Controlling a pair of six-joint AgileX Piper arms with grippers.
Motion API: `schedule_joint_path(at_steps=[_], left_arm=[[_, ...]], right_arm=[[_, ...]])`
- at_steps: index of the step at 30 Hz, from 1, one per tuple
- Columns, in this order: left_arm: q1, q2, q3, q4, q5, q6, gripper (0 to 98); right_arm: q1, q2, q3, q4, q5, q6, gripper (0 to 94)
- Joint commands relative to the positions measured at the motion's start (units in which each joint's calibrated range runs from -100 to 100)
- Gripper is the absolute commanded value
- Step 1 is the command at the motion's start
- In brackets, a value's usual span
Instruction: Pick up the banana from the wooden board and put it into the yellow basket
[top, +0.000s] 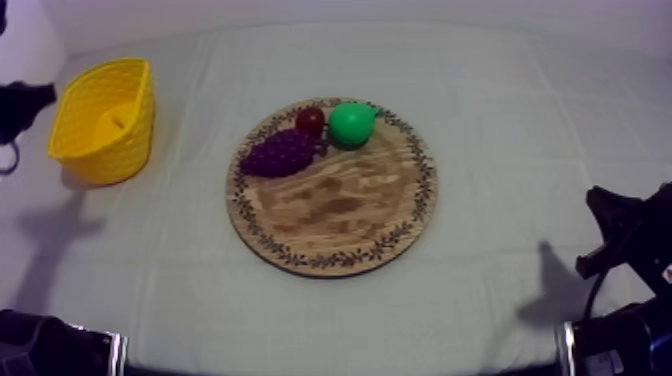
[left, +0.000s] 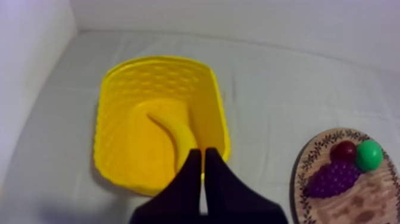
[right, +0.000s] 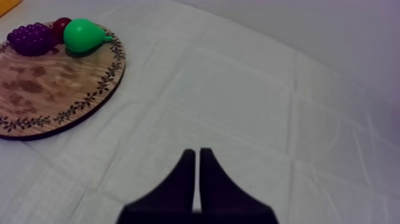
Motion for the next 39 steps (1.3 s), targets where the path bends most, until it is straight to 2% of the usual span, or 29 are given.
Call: schedule_joint_path(at_steps=[1, 6, 11, 14, 22, 26, 30, 35, 39], left_arm=[[-0.94, -16.16, 6.36, 0.26, 0.35, -2.18, 0.1], [-2.25, -27.92, 18.02, -0.72, -0.88, -1.19, 0.1], [-2.18, -36.67, 26.59, -3.19, -0.54, 1.11, 0.2], [-1.76, -39.86, 30.44, -4.29, 0.07, 2.04, 0.2], [-0.29, -44.81, 36.95, -5.71, 1.35, 3.09, 0.4], [0.41, -46.36, 37.35, -4.92, 2.17, 2.50, 0.4], [0.66, -46.80, 37.95, -4.48, 0.99, 6.01, 0.2], [0.73, -46.91, 38.97, -4.33, -2.25, 12.15, 0.2], [0.74, -46.93, 39.13, -4.30, -2.80, 12.39, 0.2]], right_arm=[[0.00, -0.04, -0.03, -0.02, 0.01, 0.02, 0.5], [0.00, -0.04, -0.03, -0.02, 0.01, -0.01, 0.5], [0.00, -0.04, -0.03, -0.02, 0.01, 0.00, 0.5], [0.00, -0.04, -0.03, -0.02, 0.01, 0.00, 0.5], [0.00, -0.04, -0.03, -0.02, 0.01, 0.00, 0.5], [0.00, -0.04, -0.03, -0.02, 0.01, 0.00, 0.5], [0.00, -0.04, -0.03, -0.02, 0.01, 0.00, 0.5], [0.00, -0.04, -0.03, -0.02, 0.01, 0.00, 0.5], [0.00, -0.04, -0.03, -0.02, 0.01, 0.00, 0.5]])
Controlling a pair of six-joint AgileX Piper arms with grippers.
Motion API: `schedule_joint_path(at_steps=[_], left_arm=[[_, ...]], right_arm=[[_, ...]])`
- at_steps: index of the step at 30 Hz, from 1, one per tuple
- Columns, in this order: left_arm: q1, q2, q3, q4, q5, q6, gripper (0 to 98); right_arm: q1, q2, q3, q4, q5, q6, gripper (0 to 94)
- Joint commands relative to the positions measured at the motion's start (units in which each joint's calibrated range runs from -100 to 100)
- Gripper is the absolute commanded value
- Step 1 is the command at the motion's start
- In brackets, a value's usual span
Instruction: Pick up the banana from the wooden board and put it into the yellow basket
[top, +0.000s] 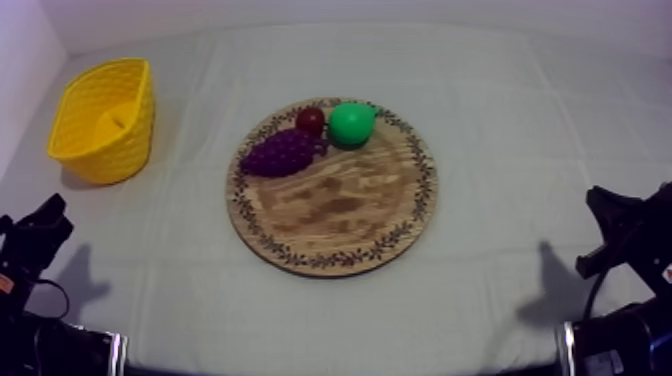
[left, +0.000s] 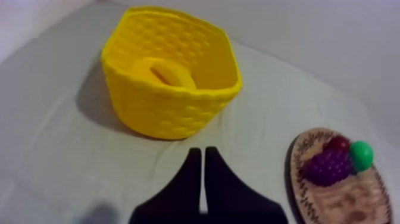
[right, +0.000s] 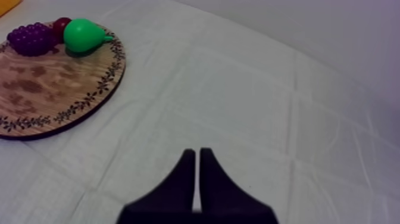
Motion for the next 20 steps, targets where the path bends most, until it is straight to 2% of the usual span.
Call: schedule_joint_path(at_steps=[1, 6, 20], left_arm=[[0.03, -0.07, 0.05, -0.01, -0.11, 0.28, 0.2], [0.03, -0.07, 0.08, -0.01, -0.21, -1.01, 0.2], [0.03, -0.07, 0.09, 0.04, -0.23, -1.28, 0.1]], right_arm=[[0.00, -0.04, -0.03, -0.02, 0.03, 0.00, 0.5], [0.00, -0.04, -0.03, -0.02, 0.03, 0.00, 0.5], [0.00, -0.04, -0.03, -0.02, 0.03, 0.00, 0.5]])
